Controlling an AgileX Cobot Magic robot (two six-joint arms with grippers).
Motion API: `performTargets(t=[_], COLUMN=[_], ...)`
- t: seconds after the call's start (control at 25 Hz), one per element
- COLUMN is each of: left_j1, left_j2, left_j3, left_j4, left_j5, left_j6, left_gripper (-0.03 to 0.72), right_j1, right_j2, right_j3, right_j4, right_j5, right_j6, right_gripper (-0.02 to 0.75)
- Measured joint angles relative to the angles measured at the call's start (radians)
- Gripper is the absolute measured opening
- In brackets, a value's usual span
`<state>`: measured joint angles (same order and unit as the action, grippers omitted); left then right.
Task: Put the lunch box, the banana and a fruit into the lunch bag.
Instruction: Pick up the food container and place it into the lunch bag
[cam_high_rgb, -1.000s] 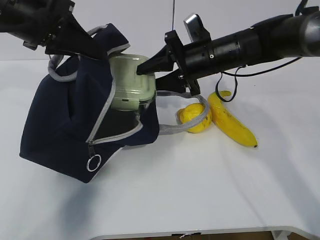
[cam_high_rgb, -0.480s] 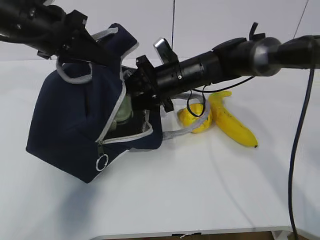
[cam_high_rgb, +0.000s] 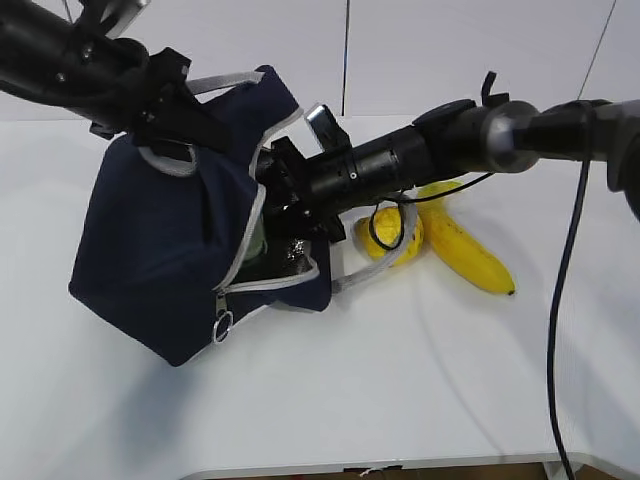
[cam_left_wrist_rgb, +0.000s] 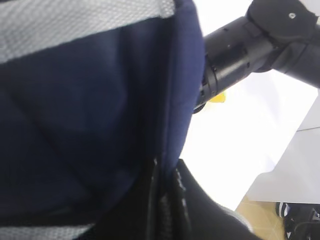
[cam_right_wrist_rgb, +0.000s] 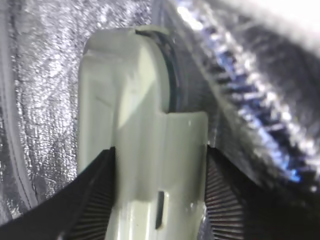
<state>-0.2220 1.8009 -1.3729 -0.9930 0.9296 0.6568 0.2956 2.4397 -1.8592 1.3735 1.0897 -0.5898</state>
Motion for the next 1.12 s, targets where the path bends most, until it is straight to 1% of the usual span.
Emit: performTargets(t=[0.28,0.44,0.56,0.68,0.8,1.0,1.12], left_j1=[0.0,0.0,0.0,0.0,0.0,0.0,0.0], left_j2=[0.004,0.004,0.004,0.004,0.004,0.004,0.004], left_j3=[0.0,0.0,0.0,0.0,0.0,0.0,0.0], left_j4=[-0.002,-0.002,-0.002,-0.002,-0.002,-0.002,-0.002], left_j5=[-0.008,-0.009,-0.009,-0.009,-0.009,-0.012,-0.016], left_j6=[0.0,0.0,0.0,0.0,0.0,0.0,0.0], left_gripper=[0.0,0.0,0.0,0.0,0.0,0.0,0.0], right_j1=[0.0,0.0,0.0,0.0,0.0,0.0,0.0], right_j2=[0.016,0.016,0.016,0.016,0.016,0.016,0.016], right_j3=[-0.004,-0.007,-0.027,-0.079,-0.166,-0.327,-0.411], right_j4=[-0.065,-0.062,-0.068,-0.101,-0.217,-0.464,-0.579], right_j5=[0.004,0.036,0.071,0.087,0.098,0.116,0.128], right_j6=[0.033,0.057,0.063,0.078,0.144,0.267,0.334], right_gripper=[0.433,0.466,0.477,0.482,0.483,0.483,0.483])
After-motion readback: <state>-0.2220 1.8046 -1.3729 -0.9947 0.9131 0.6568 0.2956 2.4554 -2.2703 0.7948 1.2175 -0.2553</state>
